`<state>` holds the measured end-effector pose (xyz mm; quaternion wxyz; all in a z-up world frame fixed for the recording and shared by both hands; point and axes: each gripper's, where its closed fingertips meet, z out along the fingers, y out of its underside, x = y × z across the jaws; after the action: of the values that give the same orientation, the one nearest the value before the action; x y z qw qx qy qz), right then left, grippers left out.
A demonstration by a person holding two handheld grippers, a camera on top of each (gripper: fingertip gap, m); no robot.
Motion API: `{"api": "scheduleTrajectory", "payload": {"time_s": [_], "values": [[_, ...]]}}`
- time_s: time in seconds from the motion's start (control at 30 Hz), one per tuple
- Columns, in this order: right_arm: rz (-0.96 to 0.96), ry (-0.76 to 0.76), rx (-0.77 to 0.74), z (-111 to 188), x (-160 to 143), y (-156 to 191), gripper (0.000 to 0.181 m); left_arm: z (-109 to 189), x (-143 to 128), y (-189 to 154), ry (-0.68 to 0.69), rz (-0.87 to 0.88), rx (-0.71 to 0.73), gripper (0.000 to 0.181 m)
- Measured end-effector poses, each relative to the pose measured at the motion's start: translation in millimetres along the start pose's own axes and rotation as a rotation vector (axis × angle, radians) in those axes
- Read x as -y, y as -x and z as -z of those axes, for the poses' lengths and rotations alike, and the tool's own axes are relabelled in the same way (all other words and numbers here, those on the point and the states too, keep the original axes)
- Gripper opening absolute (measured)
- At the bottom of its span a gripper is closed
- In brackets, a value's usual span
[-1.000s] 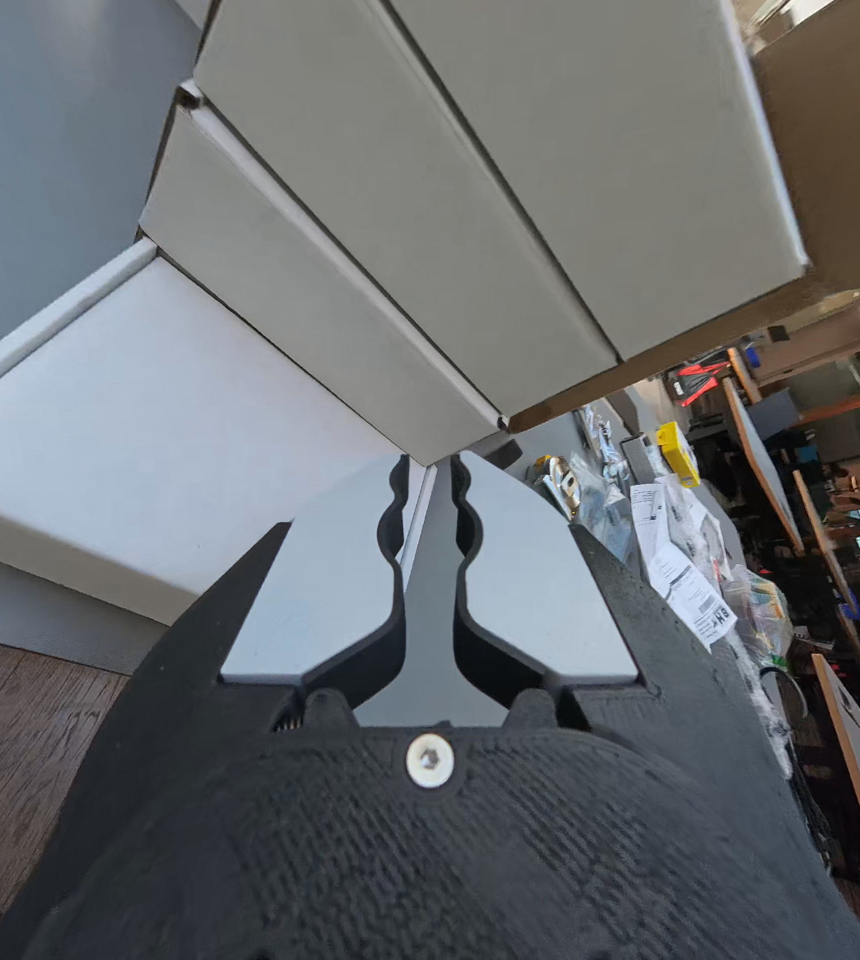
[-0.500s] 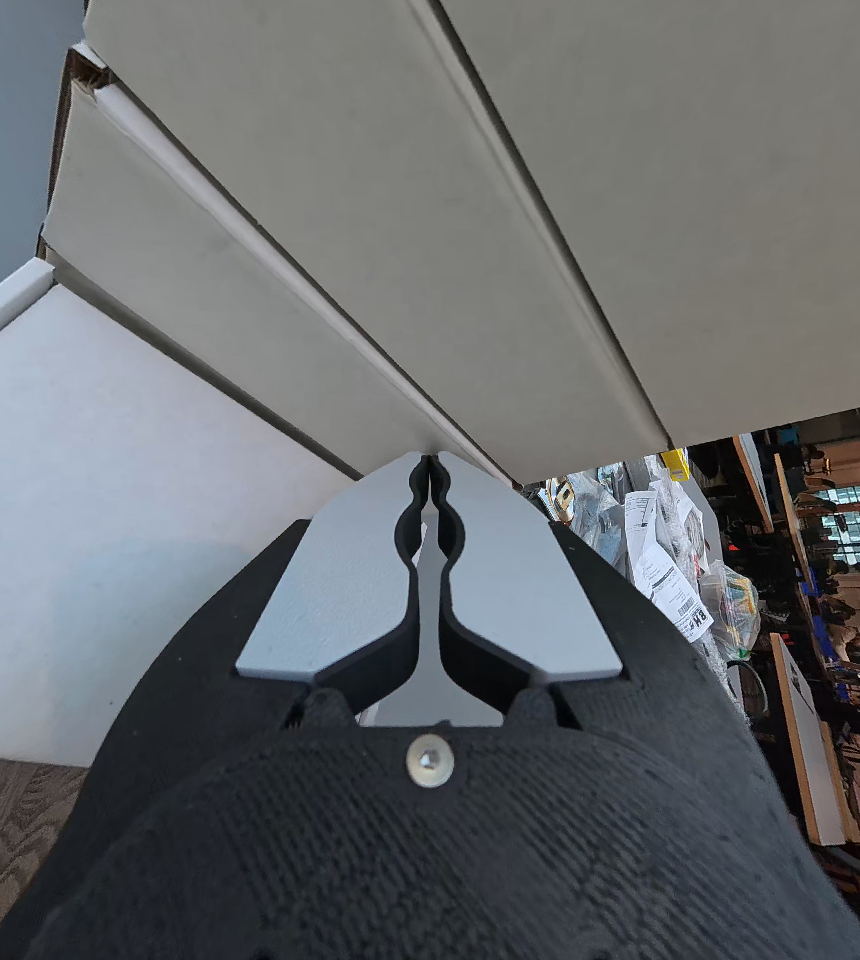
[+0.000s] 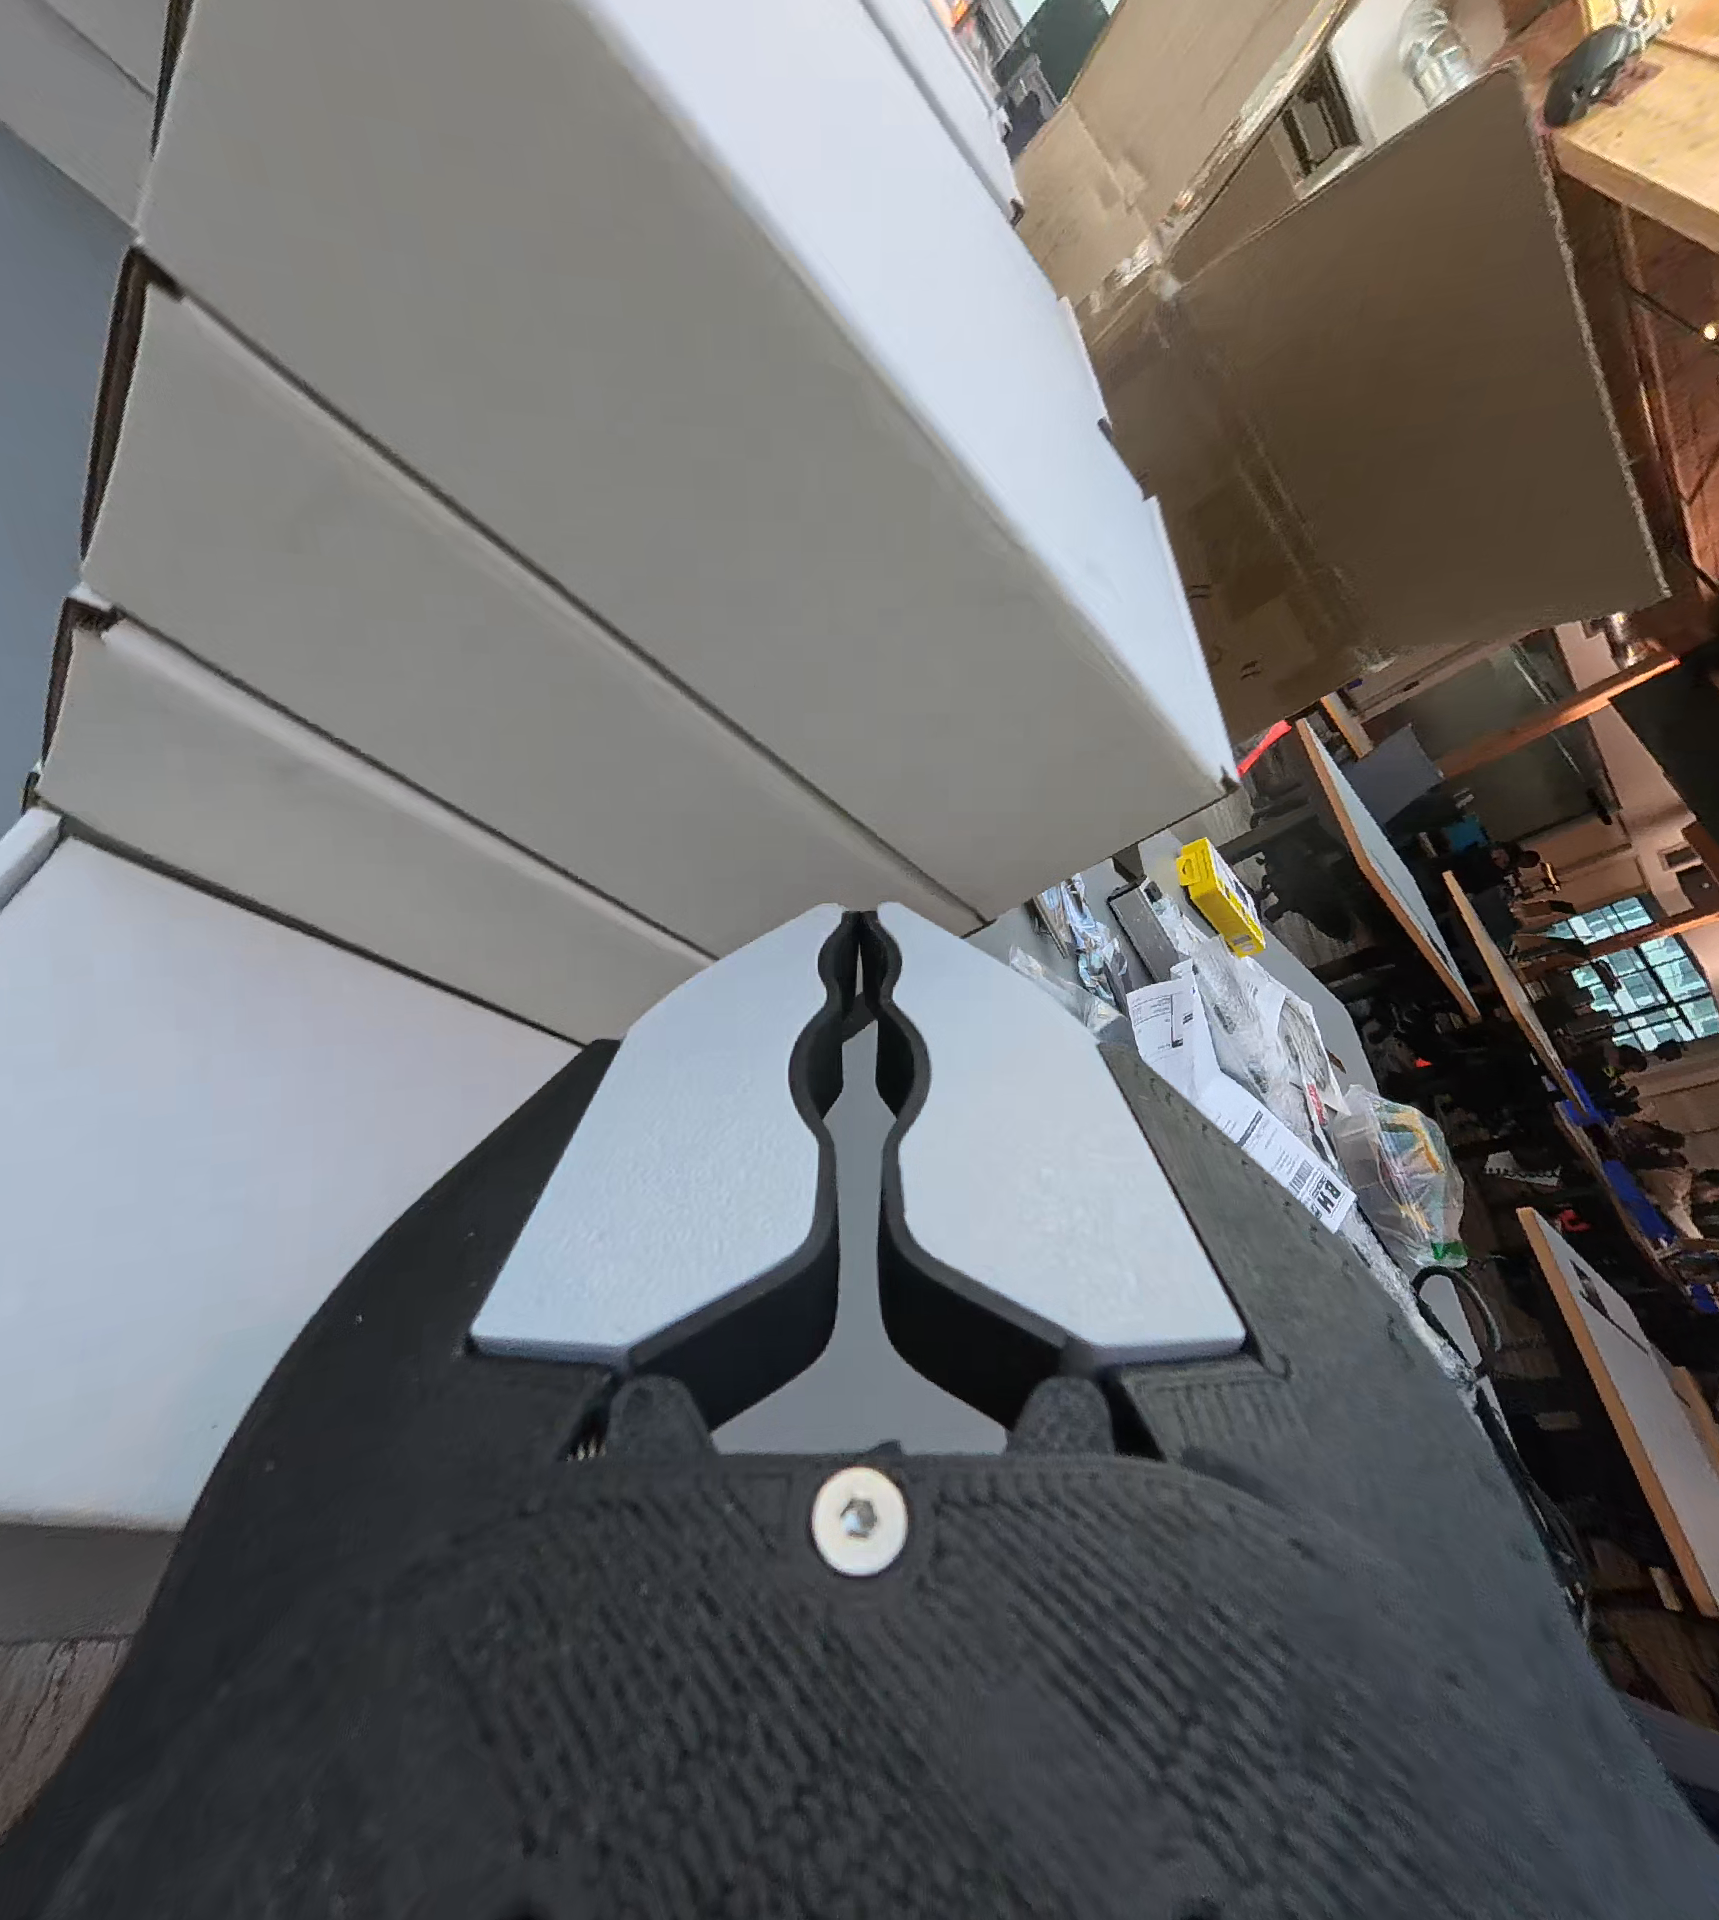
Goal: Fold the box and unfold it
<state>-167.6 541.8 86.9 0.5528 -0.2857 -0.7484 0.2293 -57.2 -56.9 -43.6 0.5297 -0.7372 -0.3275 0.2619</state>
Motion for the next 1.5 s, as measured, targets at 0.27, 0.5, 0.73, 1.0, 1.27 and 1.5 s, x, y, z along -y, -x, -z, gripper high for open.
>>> {"api": "scheduleTrajectory", "payload": {"time_s": [0.27, 0.5, 0.73, 1.0, 1.27, 1.5], "values": [[0.024, -0.01, -0.018, -21.1, 5.8, -1.2, 0.0, 4.0, 2.4, 1.2, -0.003, -0.005, 0.004, 0.062], [-0.006, -0.02, -0.025, -15.2, -1.3, 3.5, 0.006, 9.1, 5.7, 11.6, -0.013, 0.008, 0.009, 0.062], [-0.195, -0.047, -0.036, 30.7, 21.4, 22.9, 0.042, 44.3, 14.6, 91.5, 0.014, -0.054, 0.209, 0.063], [-0.267, -0.255, 0.493, 68.0, 127.9, 192.2, 0.047, 154.9, 10.6, 326.2, 0.413, -0.43, 0.776, 0.066], [-0.372, -0.334, 0.905, 54.9, 194.7, 299.3, 0.047, 159.9, -28.0, 446.6, 0.553, 0.104, 0.572, 0.09], [-0.309, -0.278, 0.994, 40.4, 206.0, 342.0, 0.048, 144.3, -65.2, 458.3, 0.623, 0.187, 0.504, 0.089]]}}
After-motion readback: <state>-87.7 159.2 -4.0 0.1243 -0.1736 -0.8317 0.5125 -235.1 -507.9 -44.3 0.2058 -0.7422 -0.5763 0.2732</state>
